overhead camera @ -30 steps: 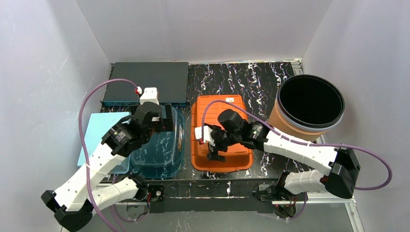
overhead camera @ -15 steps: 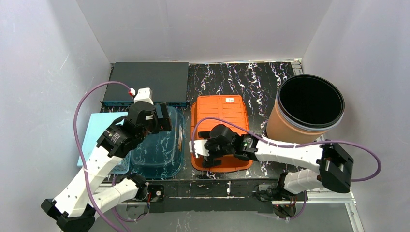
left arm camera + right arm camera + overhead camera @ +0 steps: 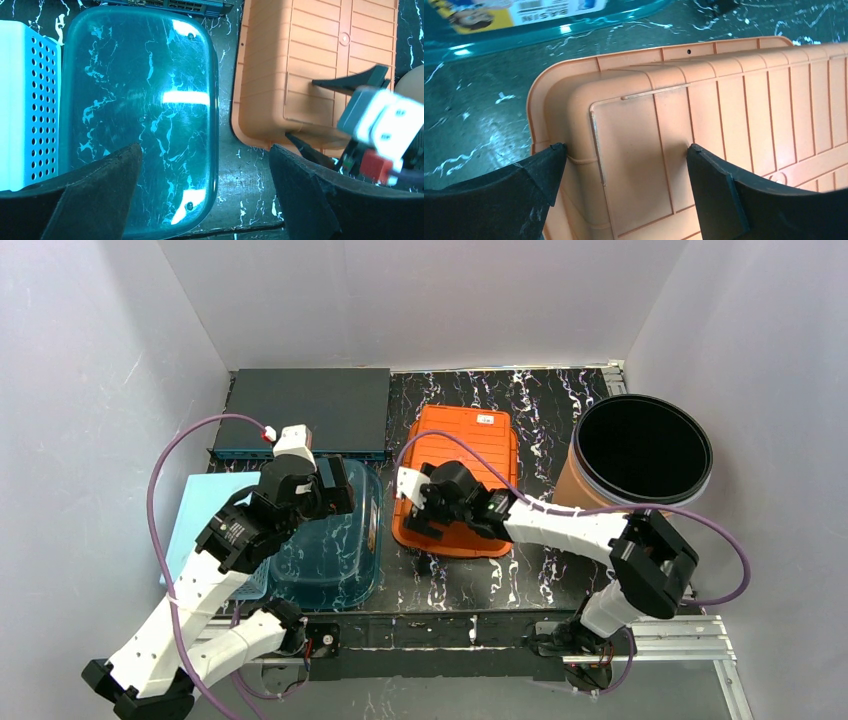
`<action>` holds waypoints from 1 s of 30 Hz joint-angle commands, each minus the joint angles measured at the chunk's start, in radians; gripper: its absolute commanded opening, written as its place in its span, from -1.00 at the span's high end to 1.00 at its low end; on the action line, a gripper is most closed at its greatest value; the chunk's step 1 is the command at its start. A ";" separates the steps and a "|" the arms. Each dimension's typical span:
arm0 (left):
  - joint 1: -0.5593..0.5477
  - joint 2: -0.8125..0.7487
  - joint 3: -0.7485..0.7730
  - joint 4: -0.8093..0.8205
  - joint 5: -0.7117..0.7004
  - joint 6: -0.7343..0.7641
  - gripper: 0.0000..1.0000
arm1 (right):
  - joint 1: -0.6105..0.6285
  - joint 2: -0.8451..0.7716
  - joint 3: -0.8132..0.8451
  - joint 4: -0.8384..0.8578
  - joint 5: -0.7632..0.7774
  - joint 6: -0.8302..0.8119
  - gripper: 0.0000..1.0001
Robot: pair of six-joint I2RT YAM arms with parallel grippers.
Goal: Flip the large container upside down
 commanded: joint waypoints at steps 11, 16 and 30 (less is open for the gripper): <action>0.005 -0.025 -0.016 0.005 -0.001 -0.002 -0.93 | -0.158 0.235 0.265 -0.086 0.236 0.372 -0.93; 0.005 -0.034 -0.024 0.002 0.001 -0.011 -0.93 | -0.205 0.332 0.373 -0.154 0.329 0.549 -0.92; 0.005 -0.030 -0.025 0.013 0.005 -0.015 -0.93 | -0.316 0.680 0.840 -0.551 0.592 0.966 -0.97</action>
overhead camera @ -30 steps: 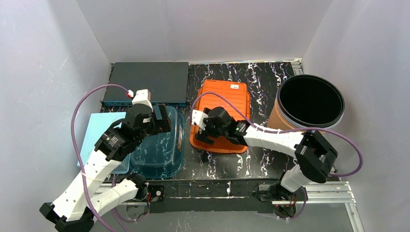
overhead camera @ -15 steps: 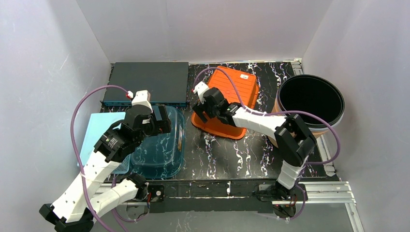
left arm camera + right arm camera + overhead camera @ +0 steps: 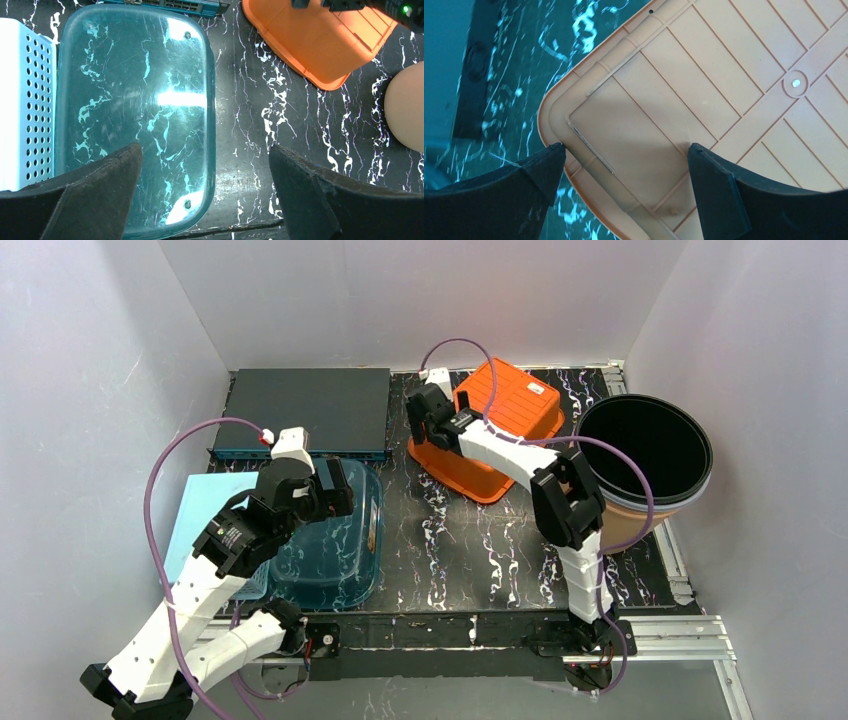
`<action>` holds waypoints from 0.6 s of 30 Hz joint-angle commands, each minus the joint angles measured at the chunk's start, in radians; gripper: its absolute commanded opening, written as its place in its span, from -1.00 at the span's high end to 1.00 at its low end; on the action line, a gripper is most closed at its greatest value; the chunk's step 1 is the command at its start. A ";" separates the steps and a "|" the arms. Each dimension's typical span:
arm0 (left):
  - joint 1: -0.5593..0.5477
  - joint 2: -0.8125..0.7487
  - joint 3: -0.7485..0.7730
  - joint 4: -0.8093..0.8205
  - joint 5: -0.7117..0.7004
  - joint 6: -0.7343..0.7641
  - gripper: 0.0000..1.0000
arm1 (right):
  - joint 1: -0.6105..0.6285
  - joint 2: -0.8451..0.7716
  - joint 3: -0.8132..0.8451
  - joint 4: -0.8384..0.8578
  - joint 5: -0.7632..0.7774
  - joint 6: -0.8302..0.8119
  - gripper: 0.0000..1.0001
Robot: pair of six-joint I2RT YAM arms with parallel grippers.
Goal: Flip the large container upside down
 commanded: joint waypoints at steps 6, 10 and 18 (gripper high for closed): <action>0.005 -0.003 -0.010 0.010 -0.010 -0.009 -0.93 | -0.122 0.181 0.179 -0.301 0.096 0.354 -0.97; 0.005 0.002 -0.014 0.021 -0.005 -0.012 -0.93 | -0.155 0.206 0.267 -0.354 0.044 0.438 -0.97; 0.007 0.013 0.006 0.020 0.012 -0.010 -0.94 | -0.134 0.121 0.320 -0.160 -0.080 0.193 -0.93</action>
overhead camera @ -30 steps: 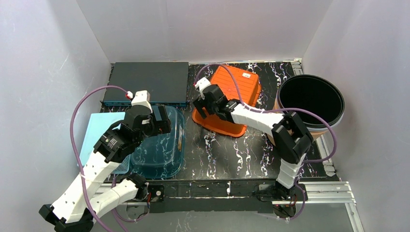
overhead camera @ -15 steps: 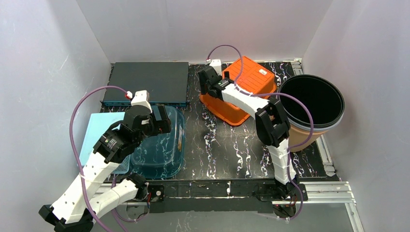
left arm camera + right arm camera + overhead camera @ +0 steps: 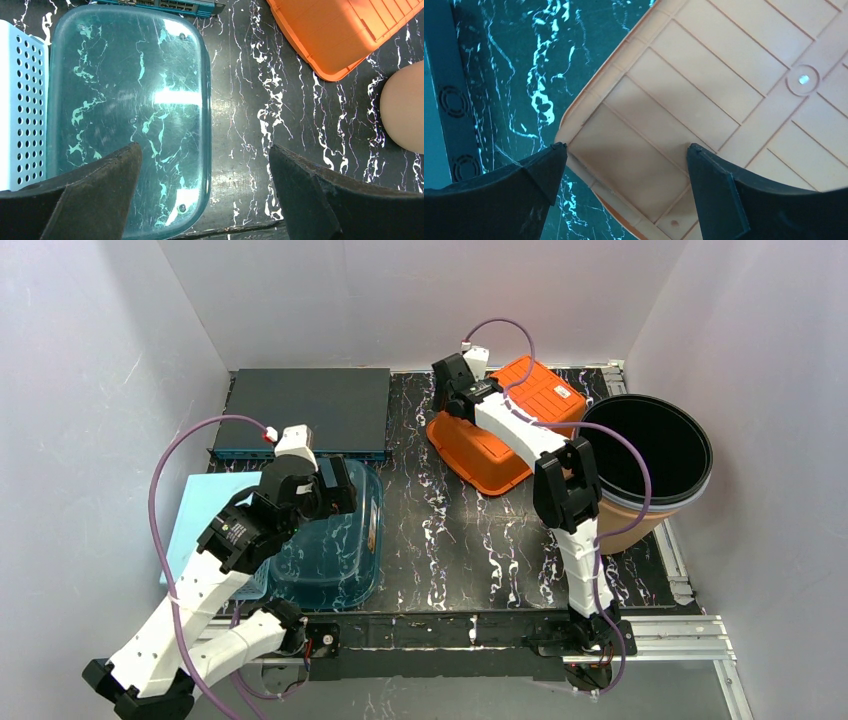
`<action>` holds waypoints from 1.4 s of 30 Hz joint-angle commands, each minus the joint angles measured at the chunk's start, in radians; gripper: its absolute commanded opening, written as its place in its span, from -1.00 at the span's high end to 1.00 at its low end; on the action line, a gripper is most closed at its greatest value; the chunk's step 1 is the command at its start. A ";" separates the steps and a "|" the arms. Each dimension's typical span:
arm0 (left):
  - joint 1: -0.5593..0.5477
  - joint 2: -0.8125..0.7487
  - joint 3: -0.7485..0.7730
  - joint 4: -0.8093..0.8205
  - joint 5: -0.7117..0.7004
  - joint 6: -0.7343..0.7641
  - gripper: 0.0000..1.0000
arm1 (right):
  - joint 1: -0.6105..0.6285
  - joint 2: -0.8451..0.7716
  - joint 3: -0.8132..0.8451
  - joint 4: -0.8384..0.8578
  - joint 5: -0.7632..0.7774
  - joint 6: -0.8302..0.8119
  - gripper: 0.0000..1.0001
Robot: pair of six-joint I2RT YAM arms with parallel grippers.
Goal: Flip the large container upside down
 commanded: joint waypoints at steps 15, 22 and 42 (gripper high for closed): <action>0.007 -0.039 0.005 -0.022 -0.017 -0.004 -0.94 | 0.088 -0.287 -0.418 0.236 -0.628 -0.569 -0.87; 0.007 -0.041 0.004 -0.024 -0.017 -0.012 -0.94 | 0.107 -0.255 -0.400 0.193 -0.643 -0.626 -0.86; 0.007 -0.029 0.009 -0.030 -0.014 -0.001 -0.94 | 0.059 0.167 0.116 0.116 -0.030 -0.475 -0.97</action>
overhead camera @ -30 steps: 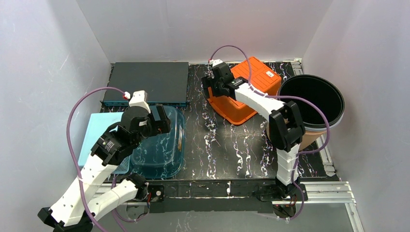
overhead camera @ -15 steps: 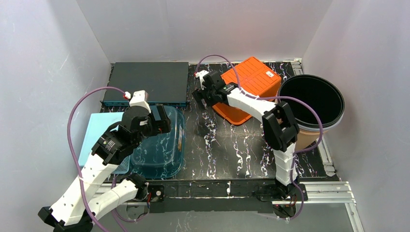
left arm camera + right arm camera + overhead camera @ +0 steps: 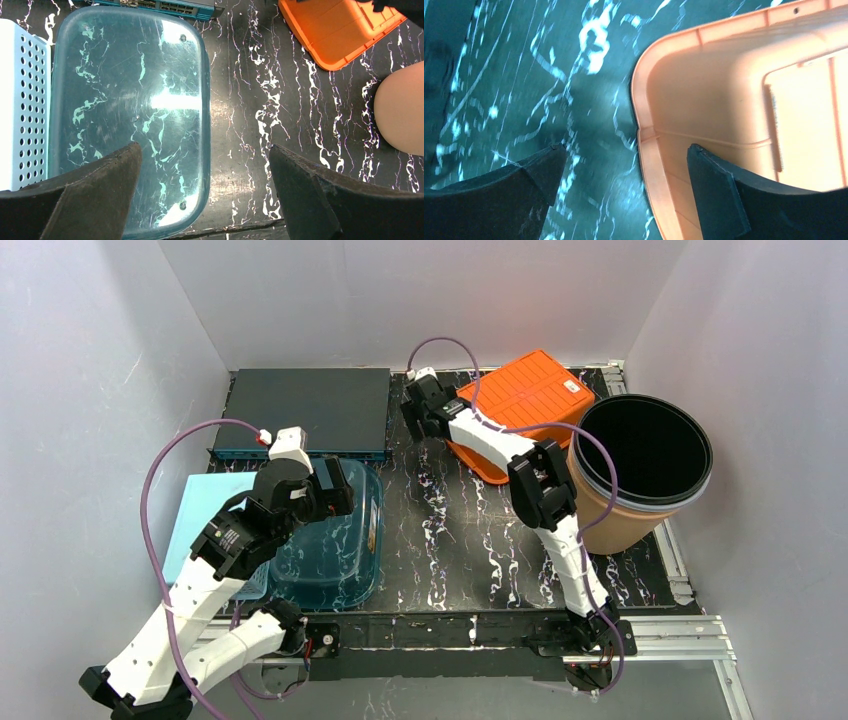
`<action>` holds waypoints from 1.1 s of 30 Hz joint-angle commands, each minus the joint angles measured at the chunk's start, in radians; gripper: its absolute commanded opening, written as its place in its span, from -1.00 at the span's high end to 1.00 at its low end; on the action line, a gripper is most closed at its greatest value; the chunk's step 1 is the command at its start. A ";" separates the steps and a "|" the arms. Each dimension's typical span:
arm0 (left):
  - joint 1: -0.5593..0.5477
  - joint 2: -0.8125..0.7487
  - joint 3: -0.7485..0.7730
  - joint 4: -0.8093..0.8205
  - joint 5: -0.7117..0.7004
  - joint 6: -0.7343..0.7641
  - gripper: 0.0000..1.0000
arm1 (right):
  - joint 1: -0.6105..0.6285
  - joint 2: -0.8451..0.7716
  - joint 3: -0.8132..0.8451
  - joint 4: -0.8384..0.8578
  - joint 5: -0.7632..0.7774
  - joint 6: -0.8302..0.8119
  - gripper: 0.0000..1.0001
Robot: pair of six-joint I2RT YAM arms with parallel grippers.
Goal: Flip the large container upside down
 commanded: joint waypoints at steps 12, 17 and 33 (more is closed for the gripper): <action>0.008 0.019 0.057 -0.055 -0.031 0.019 -0.95 | -0.089 0.213 0.309 0.060 0.196 0.094 -0.97; 0.008 0.041 0.066 -0.061 -0.027 0.019 -0.95 | -0.109 0.249 0.349 0.094 0.008 0.026 -0.96; 0.009 0.056 0.040 -0.039 -0.015 0.000 -0.95 | -0.079 -0.349 -0.189 0.007 0.044 -0.020 -0.97</action>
